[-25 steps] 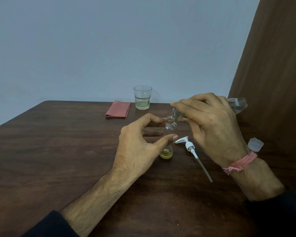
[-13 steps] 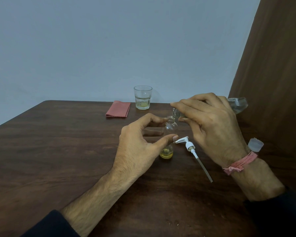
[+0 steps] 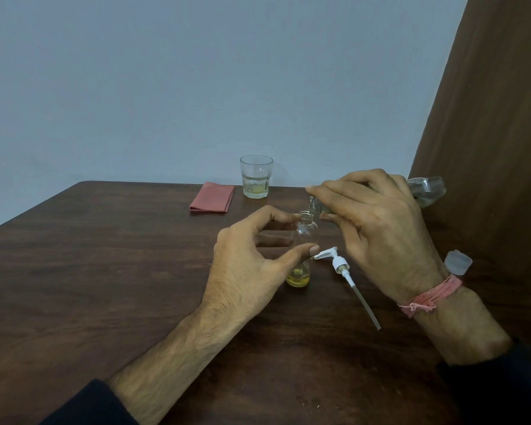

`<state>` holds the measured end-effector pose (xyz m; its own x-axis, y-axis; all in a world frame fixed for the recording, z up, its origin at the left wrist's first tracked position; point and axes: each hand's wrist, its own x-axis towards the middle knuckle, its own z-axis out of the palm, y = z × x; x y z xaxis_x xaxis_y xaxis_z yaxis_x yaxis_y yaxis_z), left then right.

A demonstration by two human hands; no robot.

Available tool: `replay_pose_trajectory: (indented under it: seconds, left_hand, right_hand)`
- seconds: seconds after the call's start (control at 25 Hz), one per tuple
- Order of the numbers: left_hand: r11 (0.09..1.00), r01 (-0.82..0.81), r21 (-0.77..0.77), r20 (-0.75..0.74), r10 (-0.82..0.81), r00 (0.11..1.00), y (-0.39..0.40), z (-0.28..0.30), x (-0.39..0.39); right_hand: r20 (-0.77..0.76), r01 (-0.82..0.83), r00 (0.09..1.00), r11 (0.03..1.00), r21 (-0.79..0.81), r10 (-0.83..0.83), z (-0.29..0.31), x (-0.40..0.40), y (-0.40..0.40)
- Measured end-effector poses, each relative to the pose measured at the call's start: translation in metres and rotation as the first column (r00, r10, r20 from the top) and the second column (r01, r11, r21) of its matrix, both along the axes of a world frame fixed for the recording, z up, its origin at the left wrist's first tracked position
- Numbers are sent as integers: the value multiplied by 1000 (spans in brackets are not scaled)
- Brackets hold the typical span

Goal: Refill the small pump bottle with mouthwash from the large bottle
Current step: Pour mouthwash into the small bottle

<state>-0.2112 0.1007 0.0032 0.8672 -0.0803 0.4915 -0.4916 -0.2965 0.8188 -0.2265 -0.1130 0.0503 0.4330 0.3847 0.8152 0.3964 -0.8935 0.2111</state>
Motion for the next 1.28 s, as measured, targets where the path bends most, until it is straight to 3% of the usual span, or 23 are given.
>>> replay_pose_trajectory:
  seconds: [1.28]
  left_hand:
    - [1000,-9,19,14,9,1000,0,-1,1]
  right_hand:
    - [10,25,1000,999,-30,-25,1,-2,1]
